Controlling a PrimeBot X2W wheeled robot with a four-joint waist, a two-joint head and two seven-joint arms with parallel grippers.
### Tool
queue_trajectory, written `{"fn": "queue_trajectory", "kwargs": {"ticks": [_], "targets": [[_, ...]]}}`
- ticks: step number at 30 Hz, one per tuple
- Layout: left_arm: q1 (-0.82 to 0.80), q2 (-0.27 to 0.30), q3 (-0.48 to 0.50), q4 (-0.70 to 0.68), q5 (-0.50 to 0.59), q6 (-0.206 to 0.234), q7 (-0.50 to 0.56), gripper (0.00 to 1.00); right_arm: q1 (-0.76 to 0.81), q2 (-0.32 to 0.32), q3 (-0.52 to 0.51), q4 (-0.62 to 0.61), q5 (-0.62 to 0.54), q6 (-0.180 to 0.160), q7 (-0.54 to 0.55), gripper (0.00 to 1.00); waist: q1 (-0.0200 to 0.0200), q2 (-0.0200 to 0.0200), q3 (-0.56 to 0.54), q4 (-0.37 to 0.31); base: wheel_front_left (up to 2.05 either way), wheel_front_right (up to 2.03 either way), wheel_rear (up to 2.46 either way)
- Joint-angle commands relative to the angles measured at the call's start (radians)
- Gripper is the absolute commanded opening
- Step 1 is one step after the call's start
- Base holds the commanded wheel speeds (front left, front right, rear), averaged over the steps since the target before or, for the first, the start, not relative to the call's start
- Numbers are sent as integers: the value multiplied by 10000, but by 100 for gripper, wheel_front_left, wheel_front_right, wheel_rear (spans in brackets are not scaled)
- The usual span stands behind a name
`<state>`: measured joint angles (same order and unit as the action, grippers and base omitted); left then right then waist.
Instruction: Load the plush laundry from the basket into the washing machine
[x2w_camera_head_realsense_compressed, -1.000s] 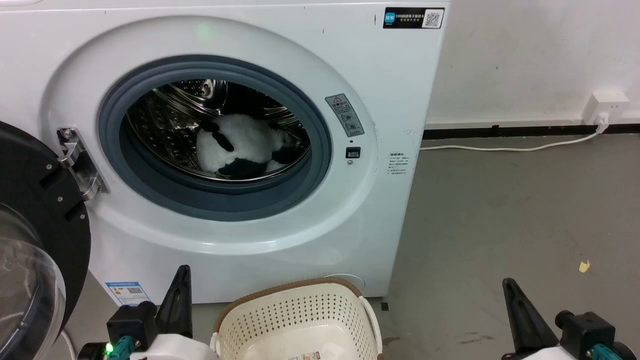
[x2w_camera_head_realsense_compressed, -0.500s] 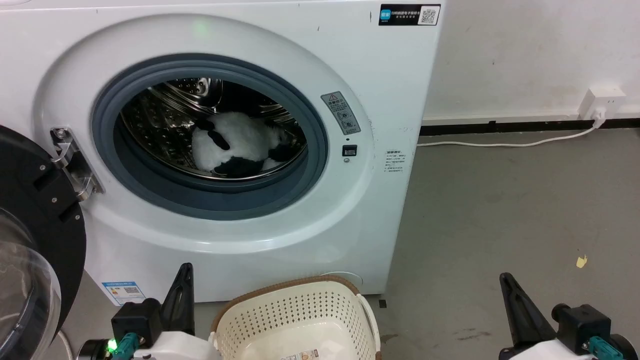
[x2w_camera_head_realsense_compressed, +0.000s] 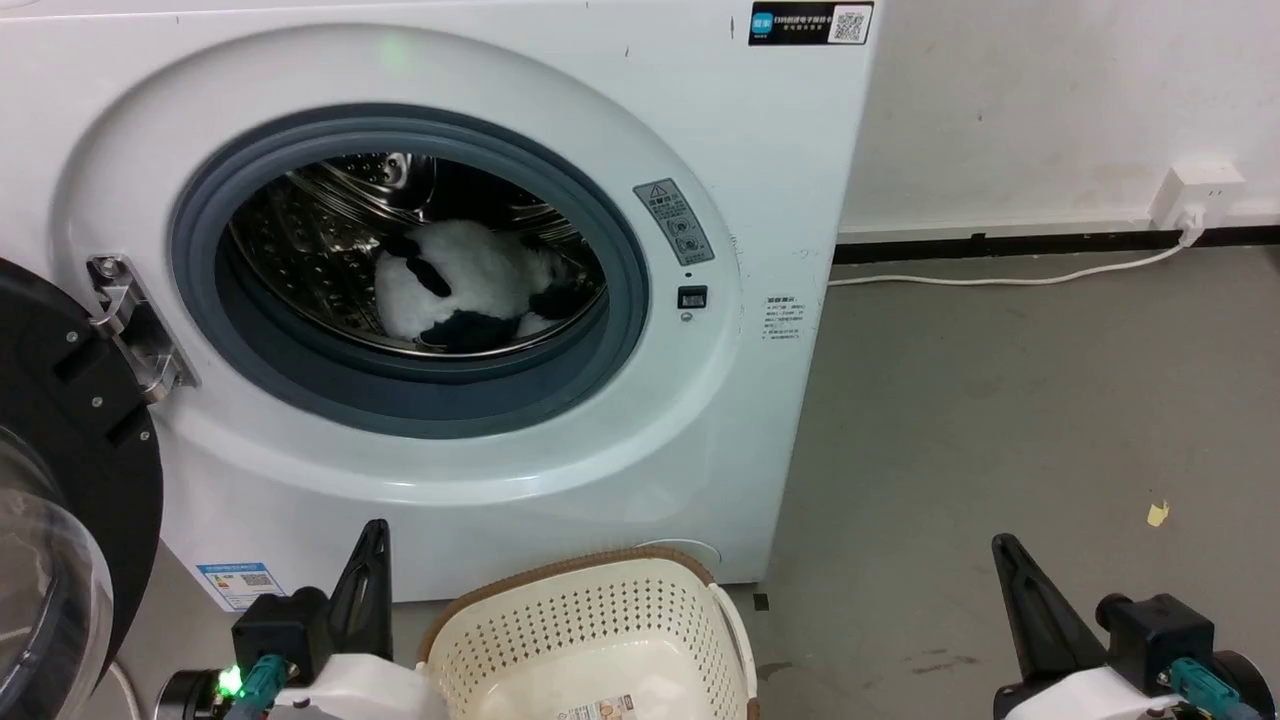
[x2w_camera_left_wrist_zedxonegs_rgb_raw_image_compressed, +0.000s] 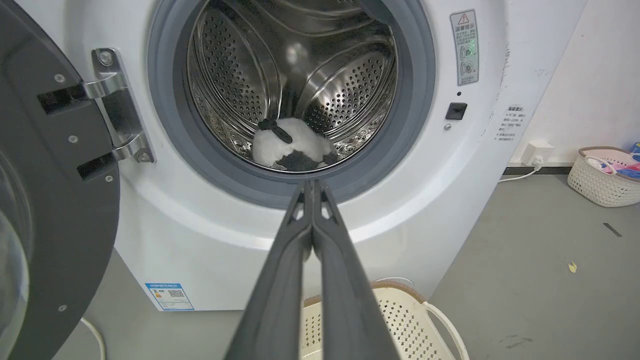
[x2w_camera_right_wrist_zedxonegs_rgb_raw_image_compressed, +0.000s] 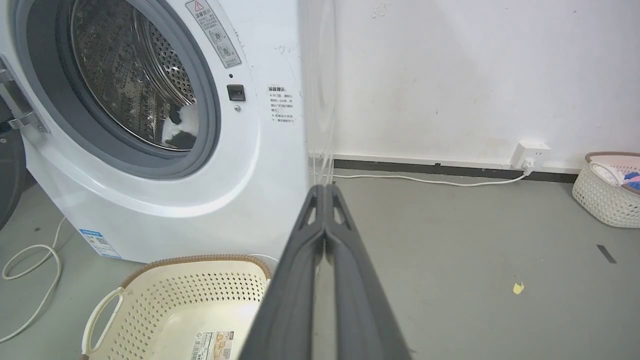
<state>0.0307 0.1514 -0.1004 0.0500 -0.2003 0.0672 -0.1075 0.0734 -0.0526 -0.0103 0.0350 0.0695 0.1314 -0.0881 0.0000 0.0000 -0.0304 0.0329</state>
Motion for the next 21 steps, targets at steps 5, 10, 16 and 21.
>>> {"fn": "queue_trajectory", "kwargs": {"ticks": [5,10,16,21], "targets": [[-162,-139,166,-112,301,-129,132,0,-218,15,31,-95,-137,-5,126,0,0,0,31,-34,0,0,0],[-177,-233,256,-154,484,-188,233,0,-274,16,39,-123,-197,-5,207,0,0,0,60,-65,0,0,0],[-196,-346,365,-204,705,-258,356,0,-341,17,48,-156,-269,-5,305,0,0,0,96,-104,0,0,0],[-209,-421,437,-237,852,-305,437,0,-385,18,54,-178,-317,-6,370,0,0,0,119,-129,0,0,0]]}}
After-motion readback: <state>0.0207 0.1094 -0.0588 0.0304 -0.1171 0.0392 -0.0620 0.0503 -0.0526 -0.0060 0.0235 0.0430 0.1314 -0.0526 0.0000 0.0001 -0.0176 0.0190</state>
